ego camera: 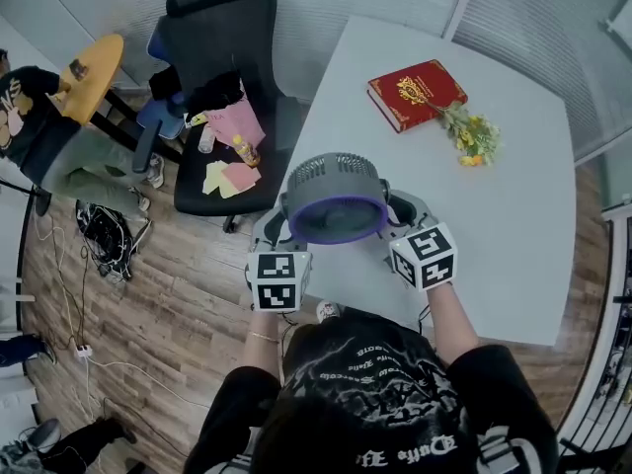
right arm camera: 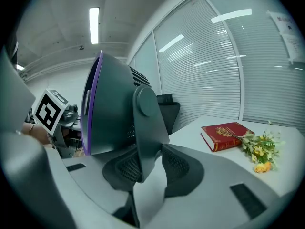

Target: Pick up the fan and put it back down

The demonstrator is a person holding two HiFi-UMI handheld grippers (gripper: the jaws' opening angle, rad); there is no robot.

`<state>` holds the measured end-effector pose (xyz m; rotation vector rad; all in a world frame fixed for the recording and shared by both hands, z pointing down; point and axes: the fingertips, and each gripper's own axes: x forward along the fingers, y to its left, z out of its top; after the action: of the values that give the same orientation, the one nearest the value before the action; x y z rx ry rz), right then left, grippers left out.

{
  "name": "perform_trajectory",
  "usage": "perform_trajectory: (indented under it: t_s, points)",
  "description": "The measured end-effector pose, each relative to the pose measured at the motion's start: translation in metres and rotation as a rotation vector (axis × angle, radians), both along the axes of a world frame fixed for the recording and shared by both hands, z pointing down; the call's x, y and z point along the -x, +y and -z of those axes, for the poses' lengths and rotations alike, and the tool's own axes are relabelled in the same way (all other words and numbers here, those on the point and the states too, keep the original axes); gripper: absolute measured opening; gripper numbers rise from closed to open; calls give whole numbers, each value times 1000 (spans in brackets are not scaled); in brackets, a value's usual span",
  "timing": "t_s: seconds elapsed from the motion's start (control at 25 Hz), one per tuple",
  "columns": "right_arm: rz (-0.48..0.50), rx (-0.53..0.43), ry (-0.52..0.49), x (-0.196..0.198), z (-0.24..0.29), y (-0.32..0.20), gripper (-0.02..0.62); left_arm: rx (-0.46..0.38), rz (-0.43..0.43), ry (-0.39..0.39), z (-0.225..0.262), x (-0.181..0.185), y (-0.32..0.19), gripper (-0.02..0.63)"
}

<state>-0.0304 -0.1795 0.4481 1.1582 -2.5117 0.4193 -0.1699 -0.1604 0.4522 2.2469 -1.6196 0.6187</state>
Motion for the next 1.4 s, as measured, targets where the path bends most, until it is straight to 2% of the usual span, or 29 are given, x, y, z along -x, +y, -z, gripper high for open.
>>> perform_trajectory:
  t_s: [0.28,0.6,0.8,1.08,1.4]
  points:
    - [-54,19,5,-5,-1,46,114,18,-46,25,0,-3,38,95]
    - [-174,50,28,-23,-8,85,110,50,-142,32,-7,-20,60,91]
    - [-258,62,28,-41,-8,110,110,76,-232,31,-5,-41,74,92]
    - [-393,62,34,-71,-15,142,109,61,-359,-4,-11,-73,86,91]
    - [-536,70,31,-116,-17,176,109,63,-491,2,-11,-124,101,87]
